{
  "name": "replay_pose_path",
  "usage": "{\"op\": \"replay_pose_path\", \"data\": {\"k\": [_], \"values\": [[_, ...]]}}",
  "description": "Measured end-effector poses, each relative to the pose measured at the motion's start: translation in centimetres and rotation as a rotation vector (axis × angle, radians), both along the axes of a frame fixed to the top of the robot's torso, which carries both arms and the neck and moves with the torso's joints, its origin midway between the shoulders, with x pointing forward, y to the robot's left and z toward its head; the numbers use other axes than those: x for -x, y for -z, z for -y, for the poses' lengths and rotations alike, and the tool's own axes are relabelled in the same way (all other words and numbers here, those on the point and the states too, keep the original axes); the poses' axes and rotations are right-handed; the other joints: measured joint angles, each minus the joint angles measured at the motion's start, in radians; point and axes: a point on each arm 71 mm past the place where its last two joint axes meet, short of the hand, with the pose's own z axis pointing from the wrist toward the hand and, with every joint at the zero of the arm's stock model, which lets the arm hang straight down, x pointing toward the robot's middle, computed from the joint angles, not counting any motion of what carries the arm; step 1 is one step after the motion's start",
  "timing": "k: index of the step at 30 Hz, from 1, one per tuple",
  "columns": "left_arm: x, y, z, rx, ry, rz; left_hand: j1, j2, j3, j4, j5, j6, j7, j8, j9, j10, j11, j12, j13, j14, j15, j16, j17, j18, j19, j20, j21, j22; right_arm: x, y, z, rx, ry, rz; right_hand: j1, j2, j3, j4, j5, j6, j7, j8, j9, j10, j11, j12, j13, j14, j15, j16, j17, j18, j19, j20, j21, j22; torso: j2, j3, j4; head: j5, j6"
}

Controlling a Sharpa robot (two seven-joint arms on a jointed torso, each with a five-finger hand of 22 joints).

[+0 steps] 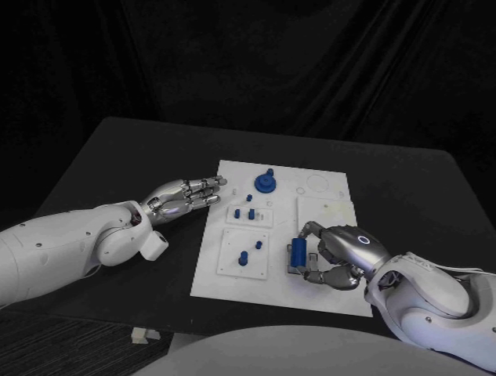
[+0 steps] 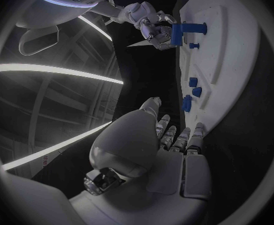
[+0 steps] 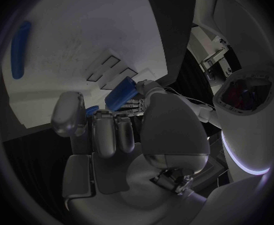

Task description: Assemble the parts on the task board

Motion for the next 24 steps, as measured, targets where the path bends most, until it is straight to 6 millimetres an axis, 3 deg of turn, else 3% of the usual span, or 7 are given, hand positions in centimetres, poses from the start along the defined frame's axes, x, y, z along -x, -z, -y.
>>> {"op": "replay_pose_path", "data": {"k": [7, 15, 24], "values": [[0.02, 0.0, 0.01, 0.001, 0.001, -0.001, 0.0, 0.0, 0.0, 0.0, 0.0, 0.0, 0.0, 0.0, 0.0, 0.0, 0.0, 0.0, 0.0, 0.0, 0.0, 0.0, 0.0, 0.0, 0.0, 0.0, 0.0, 0.0, 0.04, 0.11, 0.09, 0.008, 0.003, -0.017, -0.011, -0.006, 0.015, -0.007, 0.013, 0.014, 0.014, -0.044, 0.0, 0.0, 0.0, 0.0, 0.0, 0.0, 0.0, 0.0, 0.0, 0.0, 0.0, 0.0, 0.0, 0.0, 0.001, 0.0, 0.0002, 0.0, 0.0], [0.01, 0.0, 0.05, 0.001, 0.001, -0.001, 0.0, 0.0, 0.0, 0.0, 0.0, 0.0, 0.0, 0.0, 0.0, 0.0, 0.0, 0.0, 0.0, 0.0, 0.0, 0.0, 0.0, 0.0, 0.0, 0.0, 0.004, 0.0, 0.11, 0.4, 0.04, 0.034, -0.002, -0.048, -0.007, -0.022, 0.069, 0.014, 0.044, 0.014, 0.014, -0.091, 0.0, 0.0, 0.0, -0.007, 0.0, 0.0, 0.0, -0.005, 0.0, 0.0, -0.004, -0.004, -0.017, 0.0, 0.001, -0.0004, 0.0012, -0.002, 0.0], [0.0, -0.01, 0.06, 0.002, 0.002, -0.001, 0.0, 0.0, 0.0, 0.0, 0.0, 0.0, 0.0, 0.0, 0.0, 0.0, 0.0, 0.0, 0.001, 0.0, 0.0, 0.0, 0.0, 0.0, 0.0, 0.0, 0.004, 0.0, 0.16, 0.57, -0.24, 0.052, -0.014, -0.067, -0.006, -0.029, 0.081, 0.018, 0.044, 0.006, 0.006, -0.112, 0.0, 0.0, 0.0, -0.012, 0.001, 0.0, 0.0, -0.005, 0.0, 0.0, -0.007, 0.0, -0.021, 0.0, 0.001, -0.0007, 0.0012, -0.001, 0.0]]}}
